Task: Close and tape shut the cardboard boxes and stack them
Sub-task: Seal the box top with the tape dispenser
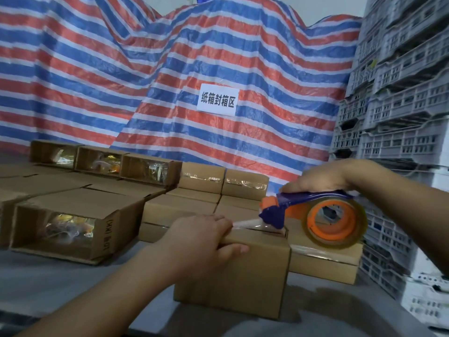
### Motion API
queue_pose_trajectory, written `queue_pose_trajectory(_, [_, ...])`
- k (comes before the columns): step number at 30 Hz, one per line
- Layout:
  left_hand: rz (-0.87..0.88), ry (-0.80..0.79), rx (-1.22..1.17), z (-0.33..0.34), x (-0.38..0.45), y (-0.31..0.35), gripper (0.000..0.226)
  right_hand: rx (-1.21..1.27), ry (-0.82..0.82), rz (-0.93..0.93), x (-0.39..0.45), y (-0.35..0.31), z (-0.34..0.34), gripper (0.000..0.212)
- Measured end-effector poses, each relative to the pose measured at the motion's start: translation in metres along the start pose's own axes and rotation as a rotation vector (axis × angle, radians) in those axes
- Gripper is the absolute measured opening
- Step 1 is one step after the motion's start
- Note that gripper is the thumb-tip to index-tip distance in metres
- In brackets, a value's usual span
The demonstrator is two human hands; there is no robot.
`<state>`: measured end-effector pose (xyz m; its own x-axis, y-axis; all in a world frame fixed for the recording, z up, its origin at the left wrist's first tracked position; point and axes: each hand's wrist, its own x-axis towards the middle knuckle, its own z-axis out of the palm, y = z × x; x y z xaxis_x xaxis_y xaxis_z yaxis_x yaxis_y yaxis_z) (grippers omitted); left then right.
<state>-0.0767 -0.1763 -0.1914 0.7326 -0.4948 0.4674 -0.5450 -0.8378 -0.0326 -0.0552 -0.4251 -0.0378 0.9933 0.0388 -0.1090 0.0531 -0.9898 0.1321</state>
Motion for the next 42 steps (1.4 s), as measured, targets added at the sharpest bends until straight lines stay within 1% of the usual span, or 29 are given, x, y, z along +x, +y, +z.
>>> queue_pose_trajectory(2, [-0.004,-0.009,-0.005,0.000,-0.001,0.000,0.077,-0.044,0.040,0.013,-0.012,0.015,-0.003,0.045])
queue_pose_trajectory(4, [0.000,-0.002,-0.013,-0.001,-0.001,0.001,0.075,0.091,0.044,0.079,-0.016,0.027,-0.001,0.055])
queue_pose_trajectory(5, [0.002,0.000,-0.015,-0.001,-0.001,0.001,0.075,0.119,0.033,0.102,-0.016,0.029,0.004,0.057])
queue_pose_trajectory(8, [0.003,-0.002,-0.030,-0.002,-0.002,0.003,0.069,-0.028,0.005,0.065,-0.009,0.028,0.021,0.053])
queue_pose_trajectory(11, [-0.005,-0.066,-0.032,-0.008,0.002,0.004,0.065,0.035,0.033,0.071,-0.010,0.026,0.028,0.059])
queue_pose_trajectory(14, [-0.026,-0.106,-0.009,-0.017,0.014,0.015,0.059,0.010,0.021,0.089,-0.011,0.030,0.030,0.059])
queue_pose_trajectory(16, [-0.009,-0.084,0.005,-0.017,0.028,0.030,0.069,0.040,0.018,0.095,-0.010,0.032,0.032,0.060])
queue_pose_trajectory(18, [0.055,-0.092,-0.014,-0.011,0.038,0.051,0.083,0.068,0.018,0.087,-0.010,0.033,0.034,0.060])
queue_pose_trajectory(21, [0.118,-0.130,-0.103,0.003,0.047,0.073,0.077,0.084,0.019,0.076,-0.009,0.038,0.038,0.057])
queue_pose_trajectory(24, [0.093,-0.076,-0.052,0.014,0.047,0.072,0.078,0.106,0.034,0.045,-0.007,0.042,0.045,0.053])
queue_pose_trajectory(28, [0.098,-0.064,-0.043,0.016,0.044,0.066,0.079,0.100,0.043,-0.027,-0.009,0.049,0.048,0.050])
queue_pose_trajectory(32, [0.104,-0.067,-0.045,0.014,0.042,0.067,0.077,0.099,0.013,-0.035,-0.021,0.063,0.036,0.040])
queue_pose_trajectory(34, [0.112,-0.050,-0.044,0.014,0.040,0.067,0.077,0.138,-0.011,-0.012,-0.030,0.071,0.030,0.044])
queue_pose_trajectory(36, [0.124,-0.023,-0.036,0.014,0.039,0.067,0.078,0.214,0.000,0.020,-0.040,0.079,0.023,0.052])
queue_pose_trajectory(39, [0.124,-0.010,-0.044,0.015,0.038,0.068,0.080,0.228,0.023,0.053,-0.057,0.081,0.016,0.053])
queue_pose_trajectory(41, [0.133,-0.006,-0.056,0.016,0.037,0.068,0.078,0.157,0.045,0.119,-0.059,0.073,0.023,0.051])
queue_pose_trajectory(42, [0.142,-0.004,-0.058,0.016,0.037,0.068,0.075,0.049,0.060,0.156,-0.054,0.067,0.028,0.056])
